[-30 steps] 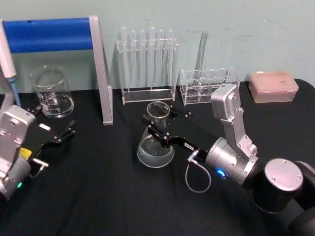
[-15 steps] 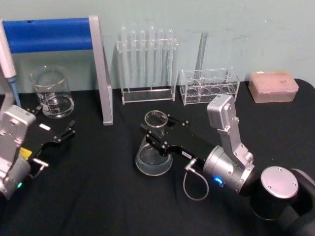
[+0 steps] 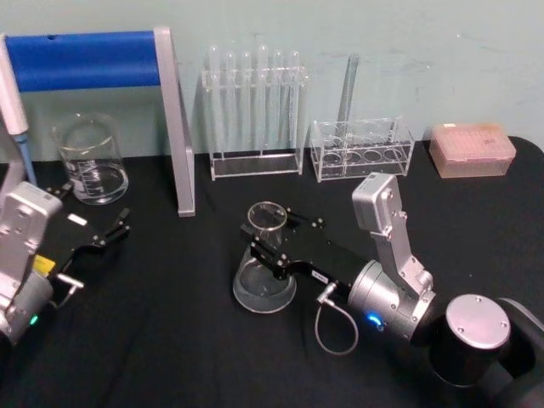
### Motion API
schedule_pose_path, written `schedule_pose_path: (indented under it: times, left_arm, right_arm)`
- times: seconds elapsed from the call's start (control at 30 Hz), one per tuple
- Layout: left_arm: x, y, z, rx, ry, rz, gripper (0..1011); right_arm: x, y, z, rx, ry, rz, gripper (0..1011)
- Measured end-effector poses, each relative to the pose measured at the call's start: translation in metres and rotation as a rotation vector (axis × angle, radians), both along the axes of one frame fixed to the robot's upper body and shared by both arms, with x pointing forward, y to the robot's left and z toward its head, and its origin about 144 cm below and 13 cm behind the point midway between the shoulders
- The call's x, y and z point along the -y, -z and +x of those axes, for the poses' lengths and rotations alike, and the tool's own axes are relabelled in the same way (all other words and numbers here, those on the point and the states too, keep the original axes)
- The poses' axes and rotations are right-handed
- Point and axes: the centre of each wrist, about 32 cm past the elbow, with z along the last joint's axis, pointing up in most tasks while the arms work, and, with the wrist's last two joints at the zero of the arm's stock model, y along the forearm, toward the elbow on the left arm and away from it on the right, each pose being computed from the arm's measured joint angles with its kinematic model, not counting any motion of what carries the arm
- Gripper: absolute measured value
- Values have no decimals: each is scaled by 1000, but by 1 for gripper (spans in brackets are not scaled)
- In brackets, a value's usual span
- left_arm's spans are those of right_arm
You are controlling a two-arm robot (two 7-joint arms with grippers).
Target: Grasp the erlenmeyer flask with one hand, shake it three times, then place it back.
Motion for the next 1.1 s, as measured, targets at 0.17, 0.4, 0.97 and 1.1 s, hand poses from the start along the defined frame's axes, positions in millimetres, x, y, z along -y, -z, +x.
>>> schedule_pose_path:
  times: [0.17, 0.4, 0.97, 1.1]
  left_arm:
    - [0, 0, 0, 0, 0, 0, 1001]
    - [0, 0, 0, 0, 0, 0, 1001]
    - [0, 0, 0, 0, 0, 0, 1001]
    - [0, 0, 0, 0, 0, 0, 1001]
  right_arm:
    - [0, 1, -1, -8, 0, -2, 449]
    - [0, 3, -2, -15, 1, -3, 449]
    - [0, 4, -3, -25, 6, -7, 449]
    - [0, 4, -4, -24, 9, -10, 449]
